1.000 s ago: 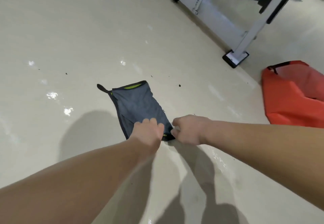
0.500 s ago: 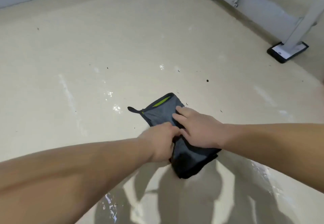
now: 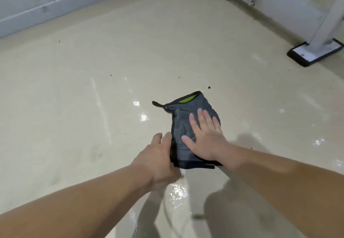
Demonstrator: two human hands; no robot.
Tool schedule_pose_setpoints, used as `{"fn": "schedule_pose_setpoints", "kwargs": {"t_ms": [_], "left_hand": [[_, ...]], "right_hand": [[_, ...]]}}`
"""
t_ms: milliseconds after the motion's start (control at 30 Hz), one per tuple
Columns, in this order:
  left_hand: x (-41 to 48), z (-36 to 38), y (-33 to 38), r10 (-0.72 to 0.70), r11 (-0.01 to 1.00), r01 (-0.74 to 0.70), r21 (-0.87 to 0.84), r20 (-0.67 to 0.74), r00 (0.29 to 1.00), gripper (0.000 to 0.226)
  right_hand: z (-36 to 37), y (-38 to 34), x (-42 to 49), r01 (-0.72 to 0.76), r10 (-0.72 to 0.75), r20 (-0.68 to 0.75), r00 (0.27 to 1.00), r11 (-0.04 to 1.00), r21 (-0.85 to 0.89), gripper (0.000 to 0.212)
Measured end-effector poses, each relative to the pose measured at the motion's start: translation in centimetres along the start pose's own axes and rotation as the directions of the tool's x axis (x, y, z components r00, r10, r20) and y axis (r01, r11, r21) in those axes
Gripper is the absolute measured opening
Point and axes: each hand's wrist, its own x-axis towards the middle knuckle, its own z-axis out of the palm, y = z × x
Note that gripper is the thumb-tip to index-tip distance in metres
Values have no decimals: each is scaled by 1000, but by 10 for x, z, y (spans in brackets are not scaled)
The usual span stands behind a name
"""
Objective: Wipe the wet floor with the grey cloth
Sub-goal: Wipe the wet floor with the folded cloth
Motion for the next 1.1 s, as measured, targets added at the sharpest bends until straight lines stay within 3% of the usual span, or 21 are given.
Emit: {"fn": "schedule_pose_setpoints", "kwargs": {"t_ms": [233,333,433,500,600,767,867,1100], "left_hand": [[39,13,96,130,959,-139,246,53,990,25],[62,40,130,144,976,-144,163,12,989,27],[67,75,163,284,956,-276,100,-83,955,33],[64,94,181,459,887,-448,116,-97,883,43],[66,107,196,630,774,-617,141,-86,772,53],[78,107,192,578,814,-570,113,-57,814,62],[82,99,182,527,834,-512,206,-20,850,64],[77,68,162,351,925,-335,177,-67,934,66]], "right_hand": [[5,97,-55,-278,294,-131,947,952,131,86],[22,131,-102,-330,349,-147,926,933,141,84],[47,154,-158,-354,378,-186,907,923,149,88],[69,164,-194,-358,385,-222,896,921,153,84],[87,163,-225,-394,418,-162,894,905,160,85],[64,166,-201,-403,426,-96,900,895,193,106],[39,181,-159,-407,449,-170,877,883,233,110],[-33,242,-76,-511,522,22,853,824,244,112]]}}
